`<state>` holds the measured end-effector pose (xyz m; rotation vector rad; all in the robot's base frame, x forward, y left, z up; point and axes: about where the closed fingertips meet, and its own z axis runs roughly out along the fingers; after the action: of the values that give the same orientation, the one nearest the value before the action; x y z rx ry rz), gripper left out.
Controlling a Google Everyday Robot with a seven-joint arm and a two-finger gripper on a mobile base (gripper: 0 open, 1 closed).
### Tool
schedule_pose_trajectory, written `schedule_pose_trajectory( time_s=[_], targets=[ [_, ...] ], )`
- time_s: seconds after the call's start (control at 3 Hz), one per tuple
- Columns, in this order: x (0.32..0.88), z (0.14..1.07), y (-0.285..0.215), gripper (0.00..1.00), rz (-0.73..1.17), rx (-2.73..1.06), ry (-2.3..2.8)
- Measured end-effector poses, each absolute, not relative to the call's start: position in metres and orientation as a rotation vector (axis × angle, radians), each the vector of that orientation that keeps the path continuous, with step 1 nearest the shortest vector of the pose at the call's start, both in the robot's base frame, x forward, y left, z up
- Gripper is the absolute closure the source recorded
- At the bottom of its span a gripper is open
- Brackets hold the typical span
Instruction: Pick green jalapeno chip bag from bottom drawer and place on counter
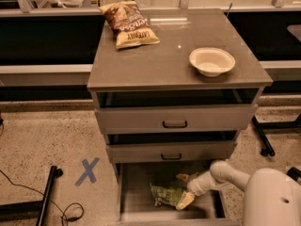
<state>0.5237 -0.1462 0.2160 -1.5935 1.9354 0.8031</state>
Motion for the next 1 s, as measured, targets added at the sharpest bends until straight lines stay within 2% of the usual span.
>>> schedule_pose_trajectory(
  time_s=[0.67,1.0],
  targets=[
    [0.527,0.189,-0.147,0.62,0.799,-1.641,1.871],
    [0.525,0.215,-0.144,0.85,0.82,-1.632,1.741]
  ],
)
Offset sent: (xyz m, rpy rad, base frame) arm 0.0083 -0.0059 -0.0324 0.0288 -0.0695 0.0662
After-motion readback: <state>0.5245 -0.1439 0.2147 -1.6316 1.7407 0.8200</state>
